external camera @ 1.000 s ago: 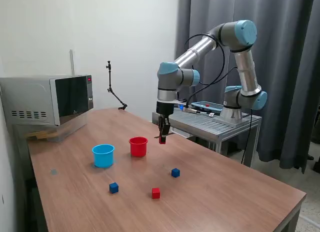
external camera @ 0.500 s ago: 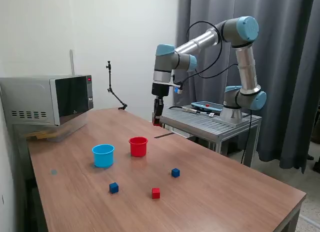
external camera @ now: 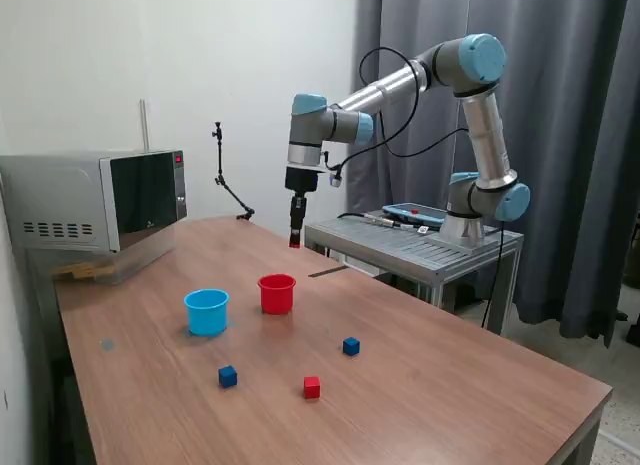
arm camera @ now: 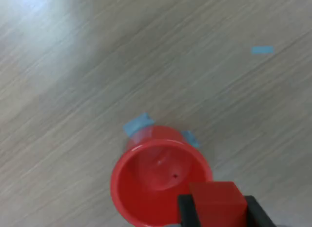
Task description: Place red objects in the red bin, and blue objects in the blue bin.
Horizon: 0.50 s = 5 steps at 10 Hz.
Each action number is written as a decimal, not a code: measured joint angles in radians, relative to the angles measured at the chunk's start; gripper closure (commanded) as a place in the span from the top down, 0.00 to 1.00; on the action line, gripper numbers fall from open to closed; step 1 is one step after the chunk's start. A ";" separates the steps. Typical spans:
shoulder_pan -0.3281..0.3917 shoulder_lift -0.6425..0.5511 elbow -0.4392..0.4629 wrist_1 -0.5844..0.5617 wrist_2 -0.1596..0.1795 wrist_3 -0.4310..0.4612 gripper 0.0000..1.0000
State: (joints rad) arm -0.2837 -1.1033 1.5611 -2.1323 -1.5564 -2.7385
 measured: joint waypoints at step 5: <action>-0.039 0.098 -0.069 0.000 0.035 -0.052 0.00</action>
State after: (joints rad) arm -0.3224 -1.0058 1.4922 -2.1321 -1.5209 -2.7904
